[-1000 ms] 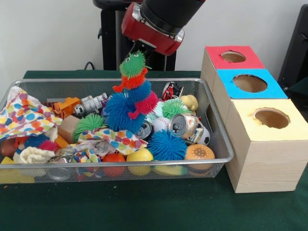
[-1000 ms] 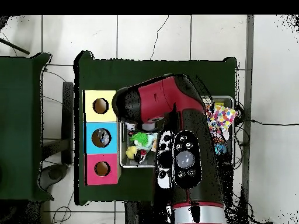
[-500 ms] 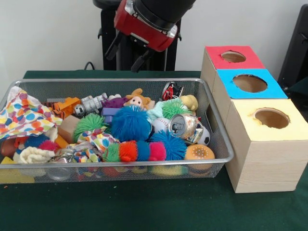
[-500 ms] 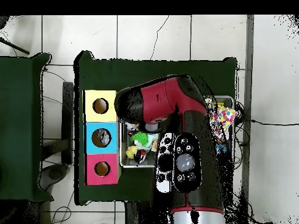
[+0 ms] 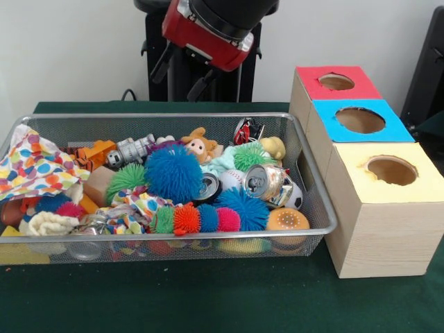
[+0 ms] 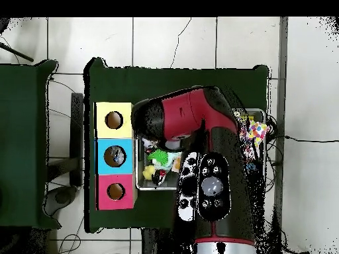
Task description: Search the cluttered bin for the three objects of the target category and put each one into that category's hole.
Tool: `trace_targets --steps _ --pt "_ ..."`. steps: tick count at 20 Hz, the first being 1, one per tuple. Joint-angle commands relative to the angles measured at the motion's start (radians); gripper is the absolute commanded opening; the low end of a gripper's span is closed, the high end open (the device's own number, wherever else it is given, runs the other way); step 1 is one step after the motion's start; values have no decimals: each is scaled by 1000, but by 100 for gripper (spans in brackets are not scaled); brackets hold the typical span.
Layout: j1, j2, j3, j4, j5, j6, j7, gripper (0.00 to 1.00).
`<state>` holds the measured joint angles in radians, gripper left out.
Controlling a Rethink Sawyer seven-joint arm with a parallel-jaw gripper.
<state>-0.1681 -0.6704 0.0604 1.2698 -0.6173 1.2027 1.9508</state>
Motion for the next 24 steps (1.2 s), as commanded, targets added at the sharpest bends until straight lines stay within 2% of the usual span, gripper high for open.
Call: trace_targets --steps 1,13,15,20,24 --pt "-100 16 19 134 70 -201 83 100" --pt "-242 104 72 154 104 -382 -53 100" --pt "-243 108 67 154 100 -391 -48 100" --pt "-187 132 11 130 52 -434 40 100" --pt "-167 147 -24 147 38 -515 96 100"
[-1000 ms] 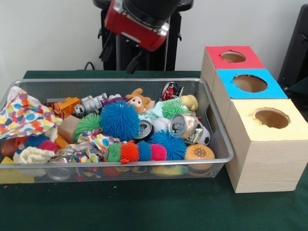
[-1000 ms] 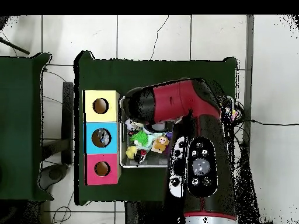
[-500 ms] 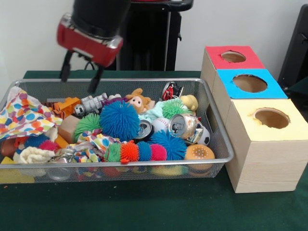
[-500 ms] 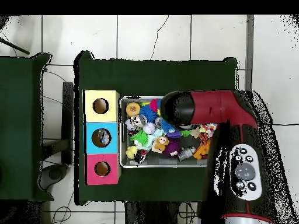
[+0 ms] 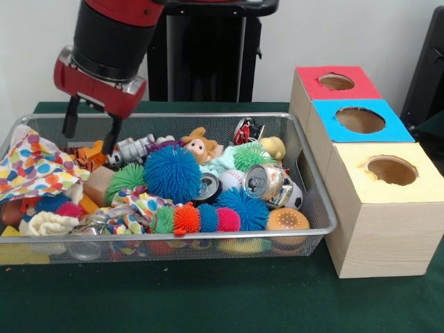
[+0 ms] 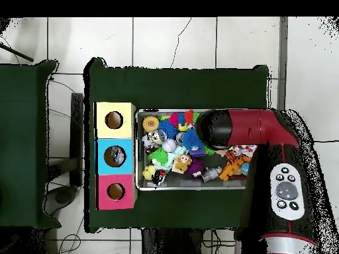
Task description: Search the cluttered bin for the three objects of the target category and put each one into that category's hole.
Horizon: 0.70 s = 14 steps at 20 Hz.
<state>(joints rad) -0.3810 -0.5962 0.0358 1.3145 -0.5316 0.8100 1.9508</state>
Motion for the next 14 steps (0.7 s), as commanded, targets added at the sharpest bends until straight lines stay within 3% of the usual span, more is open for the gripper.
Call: trace_targets --steps 1,6,14 --pt "53 78 -10 104 -55 -139 107 100" --pt "75 100 -48 107 -59 -189 116 100" --pt "29 122 -22 125 0 -256 79 100"
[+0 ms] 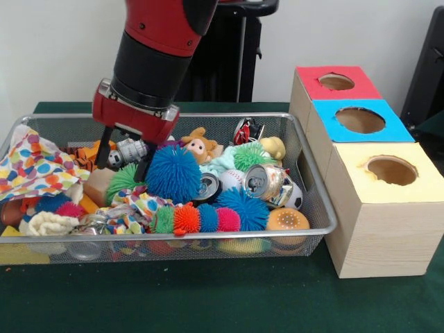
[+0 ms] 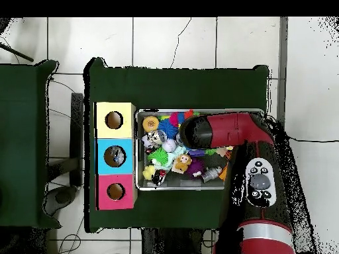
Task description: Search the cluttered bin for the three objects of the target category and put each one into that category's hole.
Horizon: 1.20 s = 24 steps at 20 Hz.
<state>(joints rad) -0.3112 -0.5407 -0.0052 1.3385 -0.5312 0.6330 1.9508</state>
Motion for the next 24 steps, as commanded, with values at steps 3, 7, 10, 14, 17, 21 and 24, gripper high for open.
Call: trace_targets --steps 3,7,10,14,17,21,24 --pt "-51 82 24 105 1 -122 81 100" --pt "-48 104 13 95 -4 -144 90 100" --pt "-49 124 10 87 -12 -180 89 100" --pt "-47 159 -1 72 -23 -237 100 100" --pt "-49 167 -5 73 -23 -262 96 100" --pt "-53 180 -5 71 -17 -289 91 100" --pt "-61 203 -1 63 -16 -322 92 100"
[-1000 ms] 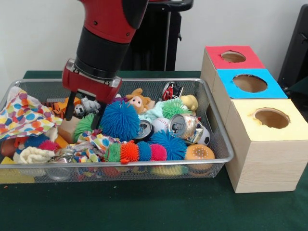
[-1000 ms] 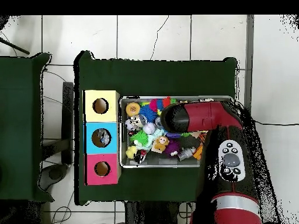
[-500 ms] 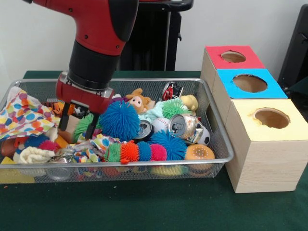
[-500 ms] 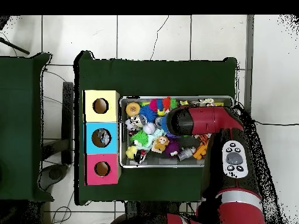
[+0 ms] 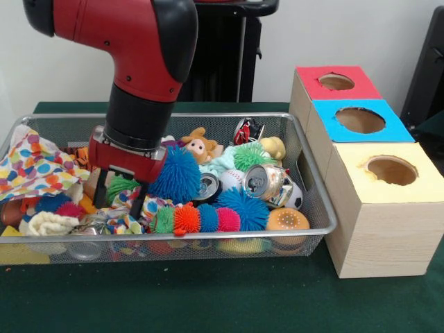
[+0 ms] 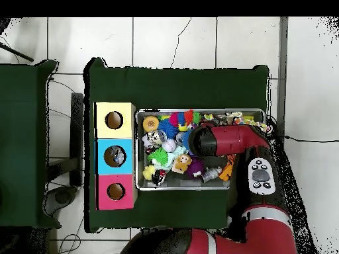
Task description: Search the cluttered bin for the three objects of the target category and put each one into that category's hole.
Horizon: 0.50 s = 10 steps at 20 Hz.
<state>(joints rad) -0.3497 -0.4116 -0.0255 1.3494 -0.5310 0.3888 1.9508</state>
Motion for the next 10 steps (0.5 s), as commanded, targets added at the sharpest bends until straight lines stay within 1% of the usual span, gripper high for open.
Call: trace_targets --steps 1,5,10 --pt "-26 80 22 50 -15 -85 88 100" --pt "-38 95 29 48 -16 -120 80 100" --pt "-51 106 32 64 -19 -172 87 100"
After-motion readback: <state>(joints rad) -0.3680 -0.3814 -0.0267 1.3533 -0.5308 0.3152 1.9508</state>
